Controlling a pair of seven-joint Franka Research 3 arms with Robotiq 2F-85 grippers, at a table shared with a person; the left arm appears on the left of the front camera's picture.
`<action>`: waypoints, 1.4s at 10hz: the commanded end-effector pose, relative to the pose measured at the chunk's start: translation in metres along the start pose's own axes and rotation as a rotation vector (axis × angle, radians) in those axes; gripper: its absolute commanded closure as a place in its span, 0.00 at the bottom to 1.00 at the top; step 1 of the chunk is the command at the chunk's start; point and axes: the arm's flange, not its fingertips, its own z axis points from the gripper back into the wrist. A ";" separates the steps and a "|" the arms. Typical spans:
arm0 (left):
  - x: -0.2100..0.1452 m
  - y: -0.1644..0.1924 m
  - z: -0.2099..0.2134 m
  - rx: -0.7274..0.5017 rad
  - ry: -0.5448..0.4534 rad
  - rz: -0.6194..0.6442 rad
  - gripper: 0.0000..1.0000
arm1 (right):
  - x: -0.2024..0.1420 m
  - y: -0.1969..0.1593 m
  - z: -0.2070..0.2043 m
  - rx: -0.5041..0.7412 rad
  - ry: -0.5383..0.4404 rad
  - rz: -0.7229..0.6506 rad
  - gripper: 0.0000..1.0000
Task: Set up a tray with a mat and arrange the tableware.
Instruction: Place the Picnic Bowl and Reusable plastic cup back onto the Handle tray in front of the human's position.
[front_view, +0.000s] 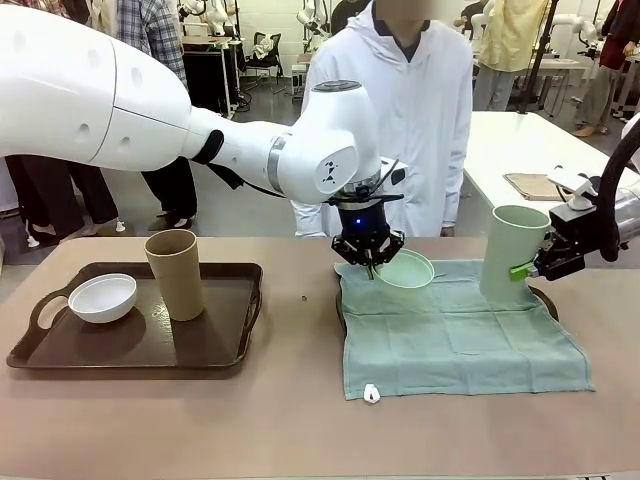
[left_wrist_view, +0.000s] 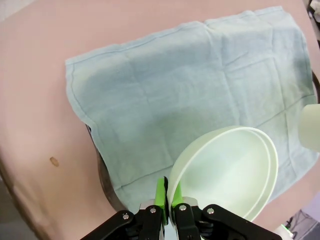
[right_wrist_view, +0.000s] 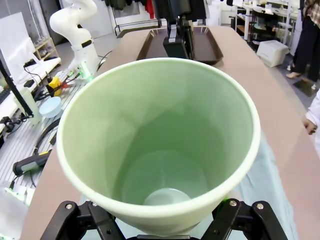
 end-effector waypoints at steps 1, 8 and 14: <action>-0.002 0.000 0.001 -0.001 -0.001 -0.004 0.96 | 0.006 0.001 0.002 -0.004 -0.018 0.001 0.16; 0.015 0.003 -0.032 -0.072 -0.008 0.024 0.96 | -0.023 -0.024 -0.042 0.086 -0.003 0.145 0.16; 0.019 0.003 -0.057 -0.090 0.049 0.028 0.96 | -0.037 -0.034 -0.046 0.094 -0.027 0.119 0.16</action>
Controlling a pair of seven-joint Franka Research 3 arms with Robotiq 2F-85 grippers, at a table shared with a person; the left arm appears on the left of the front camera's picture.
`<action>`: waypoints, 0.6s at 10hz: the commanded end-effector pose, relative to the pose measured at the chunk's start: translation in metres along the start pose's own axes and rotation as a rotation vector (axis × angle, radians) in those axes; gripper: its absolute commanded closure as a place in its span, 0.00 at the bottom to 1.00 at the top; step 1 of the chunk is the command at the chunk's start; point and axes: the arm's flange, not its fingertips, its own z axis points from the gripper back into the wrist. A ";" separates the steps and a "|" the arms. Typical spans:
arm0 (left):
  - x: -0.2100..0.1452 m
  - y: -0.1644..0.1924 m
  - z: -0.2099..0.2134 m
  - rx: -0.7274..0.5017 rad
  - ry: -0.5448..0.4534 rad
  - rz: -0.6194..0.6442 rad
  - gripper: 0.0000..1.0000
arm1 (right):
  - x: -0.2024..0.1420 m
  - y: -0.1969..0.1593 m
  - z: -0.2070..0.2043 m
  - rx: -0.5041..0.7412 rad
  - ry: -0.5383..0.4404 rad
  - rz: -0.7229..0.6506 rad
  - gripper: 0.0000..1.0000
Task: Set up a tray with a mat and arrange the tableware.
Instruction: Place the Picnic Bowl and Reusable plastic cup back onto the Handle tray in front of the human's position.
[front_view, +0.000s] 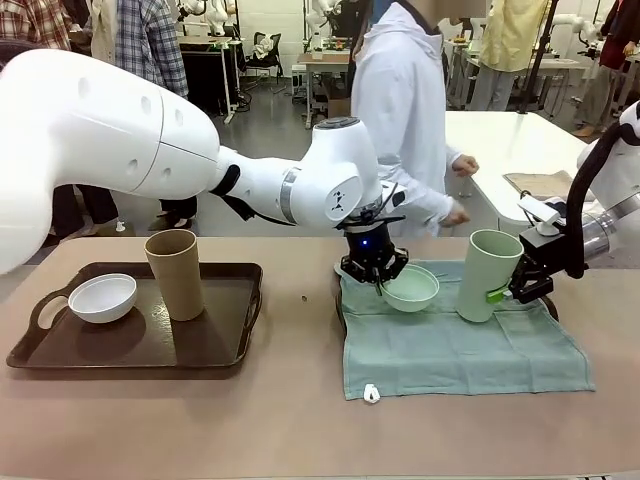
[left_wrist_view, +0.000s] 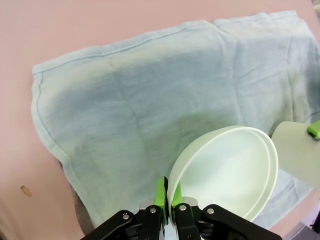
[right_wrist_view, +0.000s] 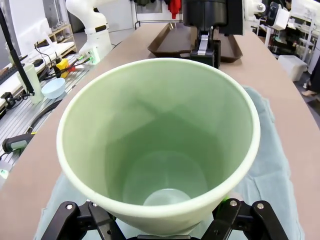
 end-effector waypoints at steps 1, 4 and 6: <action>0.003 -0.003 -0.001 -0.027 0.031 -0.020 0.96 | 0.000 -0.003 0.004 0.003 -0.007 0.006 0.16; 0.003 -0.005 0.001 -0.016 0.047 -0.026 0.23 | 0.000 -0.003 0.009 -0.005 0.003 -0.026 0.00; -0.002 -0.002 0.010 -0.013 0.066 -0.020 0.03 | 0.004 0.001 0.016 -0.004 0.054 -0.109 0.00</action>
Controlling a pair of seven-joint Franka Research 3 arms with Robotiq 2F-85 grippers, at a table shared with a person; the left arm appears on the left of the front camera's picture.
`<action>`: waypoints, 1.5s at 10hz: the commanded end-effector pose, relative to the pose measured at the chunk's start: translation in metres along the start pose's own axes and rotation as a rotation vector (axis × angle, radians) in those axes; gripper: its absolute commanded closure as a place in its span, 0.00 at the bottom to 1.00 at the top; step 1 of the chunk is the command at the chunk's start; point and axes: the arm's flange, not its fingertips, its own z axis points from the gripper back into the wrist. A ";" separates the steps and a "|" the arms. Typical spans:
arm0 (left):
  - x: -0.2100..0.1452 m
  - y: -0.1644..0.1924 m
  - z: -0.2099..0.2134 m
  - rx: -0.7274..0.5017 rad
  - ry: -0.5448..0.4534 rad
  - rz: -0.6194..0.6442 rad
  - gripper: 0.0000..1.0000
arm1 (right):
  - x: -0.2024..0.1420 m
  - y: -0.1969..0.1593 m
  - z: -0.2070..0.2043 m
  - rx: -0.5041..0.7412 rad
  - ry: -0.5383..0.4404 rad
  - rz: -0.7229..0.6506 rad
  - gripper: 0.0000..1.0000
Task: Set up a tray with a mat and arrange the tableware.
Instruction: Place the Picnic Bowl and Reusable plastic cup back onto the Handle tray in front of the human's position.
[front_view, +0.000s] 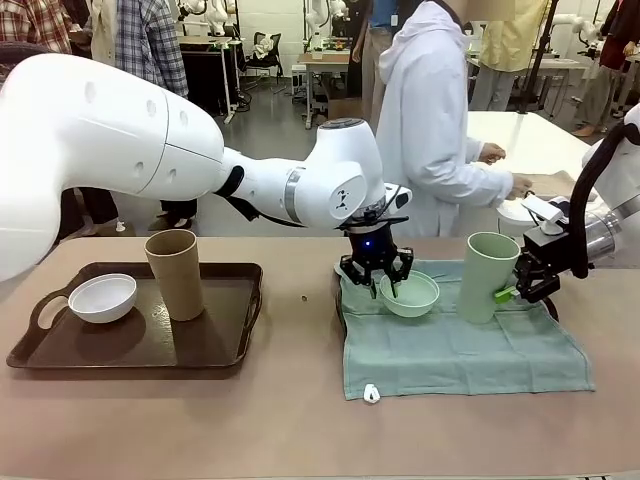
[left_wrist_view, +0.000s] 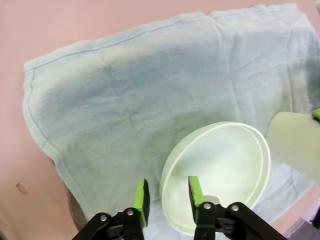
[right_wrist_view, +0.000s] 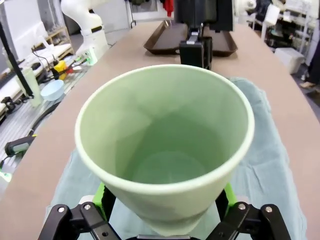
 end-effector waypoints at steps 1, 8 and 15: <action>-0.007 0.006 0.018 -0.013 0.037 -0.009 0.00 | 0.011 0.005 0.014 -0.011 0.090 -0.108 0.00; -0.050 0.018 0.115 0.005 -0.011 -0.029 0.20 | 0.091 0.049 0.063 -0.305 0.446 -0.591 0.00; -0.070 -0.020 0.224 0.264 -0.036 -0.072 0.20 | 0.221 0.082 0.024 -0.725 0.585 -0.948 0.00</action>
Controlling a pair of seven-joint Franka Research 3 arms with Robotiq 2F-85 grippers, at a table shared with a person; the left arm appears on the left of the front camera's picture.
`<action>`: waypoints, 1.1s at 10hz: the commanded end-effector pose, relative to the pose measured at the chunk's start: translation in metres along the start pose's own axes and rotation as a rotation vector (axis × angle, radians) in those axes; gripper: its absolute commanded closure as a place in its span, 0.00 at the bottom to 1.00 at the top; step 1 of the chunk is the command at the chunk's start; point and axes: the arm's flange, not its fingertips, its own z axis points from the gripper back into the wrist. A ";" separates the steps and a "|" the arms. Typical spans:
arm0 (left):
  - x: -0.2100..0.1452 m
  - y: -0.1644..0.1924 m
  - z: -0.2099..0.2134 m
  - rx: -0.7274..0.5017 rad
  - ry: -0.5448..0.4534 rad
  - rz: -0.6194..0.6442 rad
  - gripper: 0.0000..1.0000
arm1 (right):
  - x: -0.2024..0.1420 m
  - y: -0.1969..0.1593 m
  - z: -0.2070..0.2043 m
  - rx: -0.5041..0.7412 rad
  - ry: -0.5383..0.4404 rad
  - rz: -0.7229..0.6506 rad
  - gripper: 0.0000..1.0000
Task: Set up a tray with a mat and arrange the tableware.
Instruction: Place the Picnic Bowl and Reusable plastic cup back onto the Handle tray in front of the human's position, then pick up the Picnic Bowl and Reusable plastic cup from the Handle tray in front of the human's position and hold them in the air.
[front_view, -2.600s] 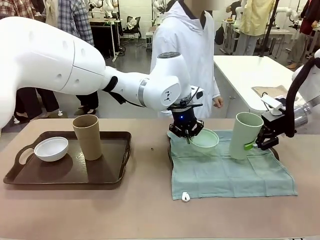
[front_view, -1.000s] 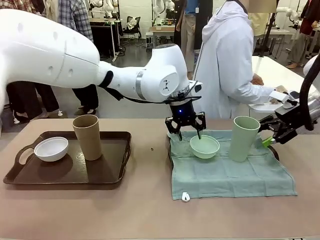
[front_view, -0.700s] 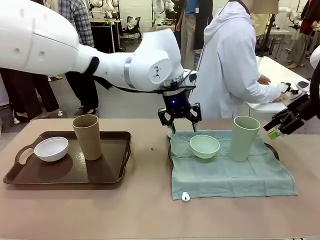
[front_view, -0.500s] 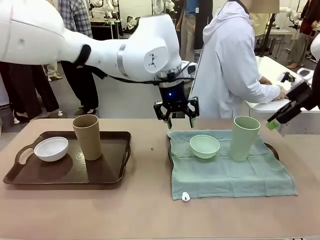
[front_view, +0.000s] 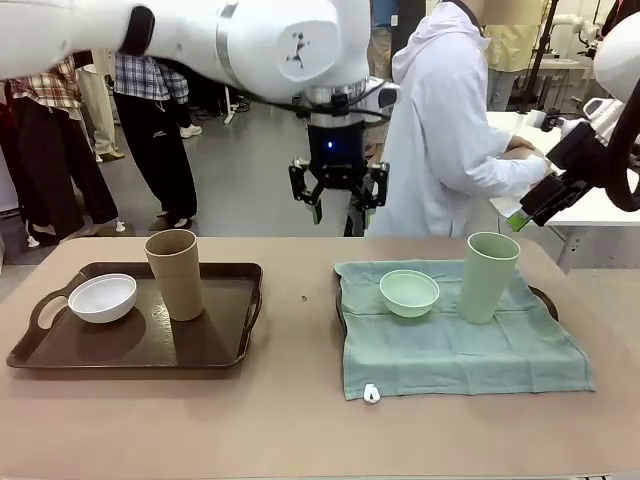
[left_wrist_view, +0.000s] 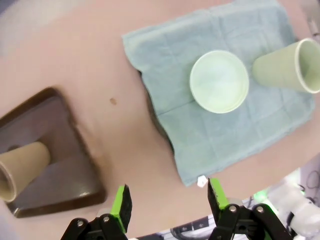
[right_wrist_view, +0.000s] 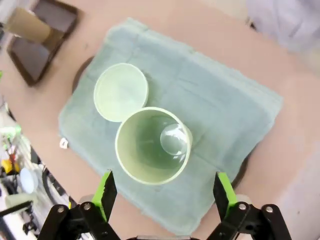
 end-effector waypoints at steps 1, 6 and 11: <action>0.002 -0.008 0.023 0.066 -0.009 0.041 0.20 | -0.002 0.040 0.017 -0.182 0.085 -0.097 0.00; 0.000 -0.002 0.034 0.057 -0.015 0.046 0.20 | 0.002 0.048 0.040 -0.239 0.074 -0.108 0.00; 0.000 -0.002 0.034 0.057 -0.015 0.046 0.20 | 0.002 0.048 0.040 -0.239 0.074 -0.108 0.00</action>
